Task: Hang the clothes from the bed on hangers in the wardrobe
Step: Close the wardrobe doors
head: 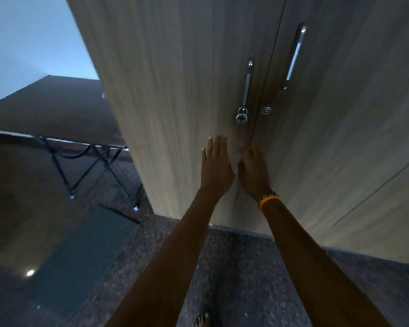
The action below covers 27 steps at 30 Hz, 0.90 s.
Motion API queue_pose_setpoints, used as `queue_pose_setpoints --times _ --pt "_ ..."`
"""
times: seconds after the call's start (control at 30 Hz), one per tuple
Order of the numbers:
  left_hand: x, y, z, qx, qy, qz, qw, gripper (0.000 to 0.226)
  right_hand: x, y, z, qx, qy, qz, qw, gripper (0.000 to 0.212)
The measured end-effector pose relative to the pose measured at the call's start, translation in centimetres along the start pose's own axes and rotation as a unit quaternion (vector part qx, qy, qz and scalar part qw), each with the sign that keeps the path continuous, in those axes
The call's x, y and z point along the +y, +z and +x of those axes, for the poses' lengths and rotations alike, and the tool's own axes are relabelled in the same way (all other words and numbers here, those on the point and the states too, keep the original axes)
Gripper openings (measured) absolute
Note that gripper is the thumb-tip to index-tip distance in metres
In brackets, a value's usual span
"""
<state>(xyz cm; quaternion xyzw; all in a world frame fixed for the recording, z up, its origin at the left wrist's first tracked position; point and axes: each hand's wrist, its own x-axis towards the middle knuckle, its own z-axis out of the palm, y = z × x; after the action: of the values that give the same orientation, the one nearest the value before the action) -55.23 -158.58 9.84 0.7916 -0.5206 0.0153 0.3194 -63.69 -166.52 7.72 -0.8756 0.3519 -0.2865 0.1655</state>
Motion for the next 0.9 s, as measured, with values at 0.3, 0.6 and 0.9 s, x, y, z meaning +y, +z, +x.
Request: queue_pose_setpoints --times 0.3,0.6,0.9 --pt "-4.0 -6.6 -17.0 0.043 -0.185 0.103 0.976 0.057 -10.3 2.9 -12.2 -0.134 -0.177 0.033 0.974 0.048" --pt "-4.3 -16.0 -41.4 0.132 -0.400 0.117 0.899 0.062 -23.5 4.8 -30.6 -0.272 -0.352 0.146 0.884 0.048" --pt "-4.6 -25.5 -63.8 0.234 -0.545 0.148 0.792 0.063 -38.8 6.3 -48.3 -0.354 -0.478 0.201 0.778 0.049"
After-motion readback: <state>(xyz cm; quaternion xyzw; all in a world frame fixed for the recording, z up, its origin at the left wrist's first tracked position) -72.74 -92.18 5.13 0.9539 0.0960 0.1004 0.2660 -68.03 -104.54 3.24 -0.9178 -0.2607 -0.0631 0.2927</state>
